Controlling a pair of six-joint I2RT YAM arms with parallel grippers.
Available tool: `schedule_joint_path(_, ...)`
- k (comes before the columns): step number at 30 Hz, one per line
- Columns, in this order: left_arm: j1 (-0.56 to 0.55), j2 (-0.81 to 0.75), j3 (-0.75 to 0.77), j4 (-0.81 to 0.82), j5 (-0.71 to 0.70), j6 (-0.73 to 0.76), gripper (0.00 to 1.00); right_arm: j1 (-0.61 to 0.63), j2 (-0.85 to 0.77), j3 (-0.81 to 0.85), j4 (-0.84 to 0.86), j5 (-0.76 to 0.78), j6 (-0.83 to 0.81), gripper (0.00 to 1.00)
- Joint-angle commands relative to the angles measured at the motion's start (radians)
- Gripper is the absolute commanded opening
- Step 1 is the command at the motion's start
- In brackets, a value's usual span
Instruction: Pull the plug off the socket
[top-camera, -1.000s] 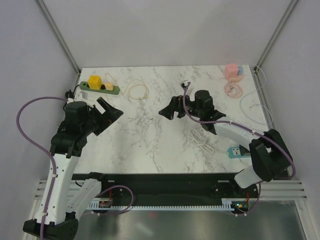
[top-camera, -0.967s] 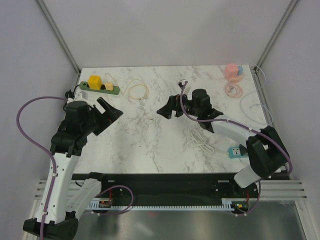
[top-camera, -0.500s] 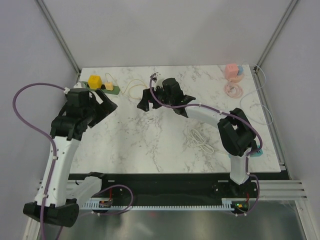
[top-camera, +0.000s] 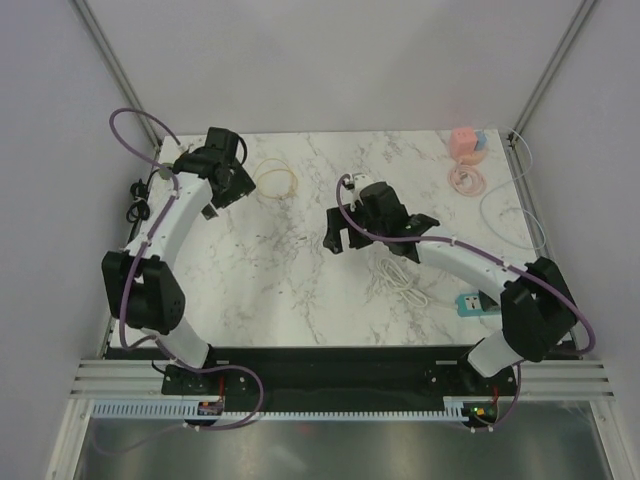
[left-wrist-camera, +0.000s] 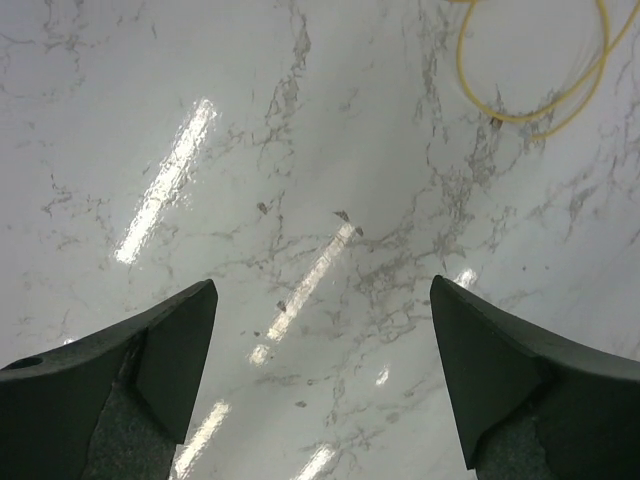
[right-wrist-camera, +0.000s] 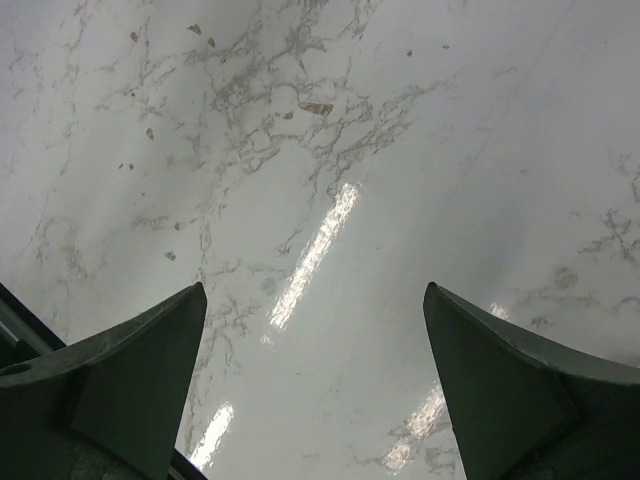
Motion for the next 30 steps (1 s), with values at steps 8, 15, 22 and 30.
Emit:
schedule_joint_path(8,-0.012,0.405,0.354,-0.047,-0.254,-0.245,0.95,-0.005,-0.222,-0.105,-0.075,-0.008,-0.075,0.98)
schedule_joint_path(15,-0.001,0.698,0.762,-0.152,-0.323,-0.254,0.92,-0.006,-0.273,-0.129,-0.066,-0.069,-0.065,0.98)
schedule_joint_path(22,0.047,0.766,0.767,-0.163,-0.334,-0.355,0.89,-0.006,-0.316,-0.154,-0.064,-0.048,-0.072,0.98)
schedule_joint_path(30,0.080,0.847,0.783,-0.100,-0.262,-0.360,0.89,-0.014,-0.313,-0.160,-0.060,-0.068,-0.059,0.98)
